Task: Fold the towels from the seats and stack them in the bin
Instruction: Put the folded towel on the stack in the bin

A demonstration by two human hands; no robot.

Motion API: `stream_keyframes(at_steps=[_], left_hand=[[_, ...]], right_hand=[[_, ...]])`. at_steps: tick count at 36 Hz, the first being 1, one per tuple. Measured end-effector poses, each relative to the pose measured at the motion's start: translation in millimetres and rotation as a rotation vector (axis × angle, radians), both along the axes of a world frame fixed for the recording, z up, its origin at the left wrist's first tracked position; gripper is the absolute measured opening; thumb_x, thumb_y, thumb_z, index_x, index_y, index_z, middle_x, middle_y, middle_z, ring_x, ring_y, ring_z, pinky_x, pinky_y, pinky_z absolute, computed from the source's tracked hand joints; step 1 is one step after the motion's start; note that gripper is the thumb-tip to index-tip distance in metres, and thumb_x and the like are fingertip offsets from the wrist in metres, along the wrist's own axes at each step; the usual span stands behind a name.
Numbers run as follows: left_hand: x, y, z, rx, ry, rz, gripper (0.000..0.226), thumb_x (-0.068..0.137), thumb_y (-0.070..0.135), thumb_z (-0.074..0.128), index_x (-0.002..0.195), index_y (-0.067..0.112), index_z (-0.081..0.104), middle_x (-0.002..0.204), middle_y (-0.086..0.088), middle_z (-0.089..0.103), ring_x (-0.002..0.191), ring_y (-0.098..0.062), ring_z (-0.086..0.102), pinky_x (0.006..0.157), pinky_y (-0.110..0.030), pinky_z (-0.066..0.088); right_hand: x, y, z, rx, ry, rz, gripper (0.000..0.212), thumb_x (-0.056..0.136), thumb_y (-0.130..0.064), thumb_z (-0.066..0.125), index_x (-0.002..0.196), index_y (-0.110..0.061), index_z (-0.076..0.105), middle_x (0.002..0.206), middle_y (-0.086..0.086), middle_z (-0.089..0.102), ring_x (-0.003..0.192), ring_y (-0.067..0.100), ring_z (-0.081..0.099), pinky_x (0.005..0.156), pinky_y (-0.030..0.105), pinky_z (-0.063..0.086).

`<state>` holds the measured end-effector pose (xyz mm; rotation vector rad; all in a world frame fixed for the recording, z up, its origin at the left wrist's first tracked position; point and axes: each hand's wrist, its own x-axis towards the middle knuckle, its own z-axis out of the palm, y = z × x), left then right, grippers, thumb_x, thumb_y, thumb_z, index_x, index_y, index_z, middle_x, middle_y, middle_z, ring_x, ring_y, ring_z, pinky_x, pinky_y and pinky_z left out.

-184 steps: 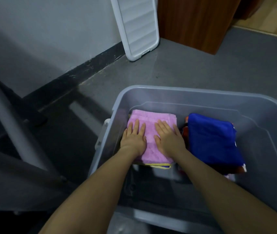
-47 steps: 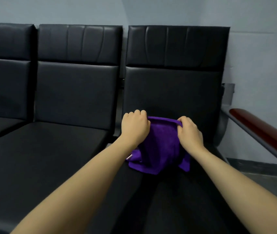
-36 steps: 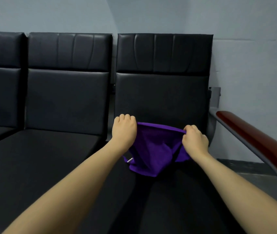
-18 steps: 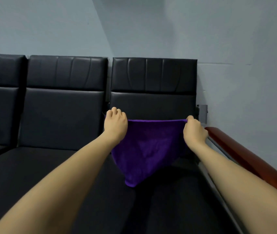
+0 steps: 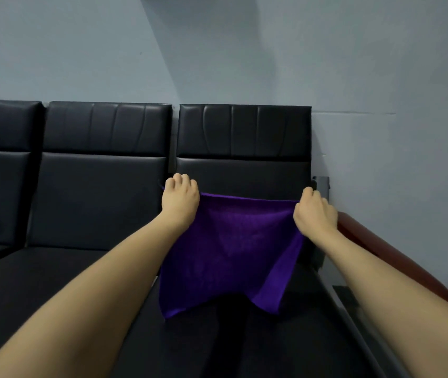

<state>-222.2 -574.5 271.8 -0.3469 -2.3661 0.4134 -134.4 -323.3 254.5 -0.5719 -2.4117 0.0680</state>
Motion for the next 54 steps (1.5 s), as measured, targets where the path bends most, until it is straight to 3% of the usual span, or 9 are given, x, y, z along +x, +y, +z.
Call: stream_keyframes(at_steps=[4,10,18,22,28,35,45,50,54], left_hand=[[0.3,-4.5,-6.2,0.011,-0.073,-0.010,0.028,0.086,0.004,0.054,0.113,0.007,0.049,0.112,-0.007,0.054,0.099,-0.021,0.059,0.074,-0.027,0.036],[3.1,-8.6,-15.5,0.293,-0.156,-0.019,0.029,0.086,-0.003,0.054,0.111,0.006,0.045,0.110,-0.008,0.056,0.091,-0.026,0.064,0.055,-0.029,0.033],[-7.0,0.6,-26.9,0.712,-0.211,-0.141,0.020,0.090,-0.006,0.037,0.105,0.002,0.048,0.109,-0.015,0.054,0.097,-0.035,0.056,0.070,-0.038,0.038],[-22.1,5.9,-29.0,0.952,-0.261,-0.182,0.025,0.092,0.000,0.037,0.111,0.003,0.053,0.113,-0.015,0.055,0.099,-0.033,0.055,0.074,-0.038,0.040],[-35.6,10.1,-11.5,1.284,-0.199,-0.354,0.023,0.093,0.000,0.040,0.110,-0.001,0.055,0.119,-0.018,0.052,0.100,-0.024,0.051,0.078,-0.023,0.033],[-29.4,8.6,-7.4,1.329,-0.054,-0.554,0.019,0.097,0.004,0.036,0.111,0.001,0.048,0.119,-0.011,0.043,0.087,-0.014,0.045,0.075,-0.024,0.037],[-5.4,-5.6,-51.6,1.323,-0.134,-0.452,0.018,0.097,0.011,0.035,0.106,0.004,0.049,0.112,-0.011,0.048,0.097,-0.022,0.045,0.082,-0.032,0.039],[6.6,-14.1,-72.7,1.098,-0.106,-0.289,0.019,0.093,0.017,0.040,0.090,0.005,0.055,0.082,-0.005,0.054,0.088,-0.025,0.044,0.081,-0.038,0.037],[9.7,-17.7,-85.6,0.922,-0.131,-0.173,0.030,0.091,0.025,0.041,0.072,0.008,0.056,0.061,0.002,0.045,0.081,-0.023,0.045,0.081,-0.034,0.029]], right_hand=[[2.7,4.6,-6.3,-0.104,-0.068,0.044,0.025,0.092,-0.006,0.043,0.114,-0.007,0.055,0.117,0.013,0.048,0.097,0.031,0.056,0.068,0.034,0.039],[-5.7,9.4,-15.2,-0.368,0.146,-0.025,0.027,0.095,-0.008,0.047,0.111,-0.013,0.069,0.121,0.013,0.056,0.103,0.034,0.058,0.069,0.031,0.039],[-37.6,3.9,-32.4,-0.928,0.441,0.041,0.036,0.090,0.003,0.035,0.090,-0.018,0.064,0.087,0.016,0.066,0.066,0.031,0.068,0.064,0.044,0.059],[-58.7,7.7,-38.8,-0.975,0.529,0.052,0.034,0.090,-0.006,0.039,0.070,-0.026,0.058,0.092,0.014,0.068,0.082,0.033,0.067,0.075,0.050,0.057],[-61.3,-3.6,-12.5,-0.911,0.676,0.166,0.025,0.097,-0.007,0.037,0.100,-0.009,0.062,0.095,0.008,0.060,0.087,0.022,0.055,0.077,0.033,0.046],[-56.3,-14.3,1.7,-0.990,0.821,0.269,0.025,0.100,-0.009,0.033,0.108,-0.013,0.056,0.094,-0.001,0.054,0.073,0.003,0.048,0.059,0.018,0.038],[-25.5,-23.0,-30.2,-1.017,0.721,0.224,0.022,0.094,-0.007,0.037,0.091,-0.013,0.058,0.085,0.002,0.056,0.070,0.013,0.049,0.055,0.023,0.037],[-15.9,-24.6,-52.3,-0.930,0.592,0.044,0.023,0.091,-0.020,0.041,0.085,-0.018,0.063,0.086,0.003,0.062,0.092,0.028,0.056,0.086,0.038,0.047],[-14.0,-28.7,-63.1,-0.926,0.491,0.026,0.024,0.091,-0.018,0.041,0.083,-0.013,0.063,0.080,0.000,0.058,0.088,0.025,0.053,0.103,0.043,0.035]])
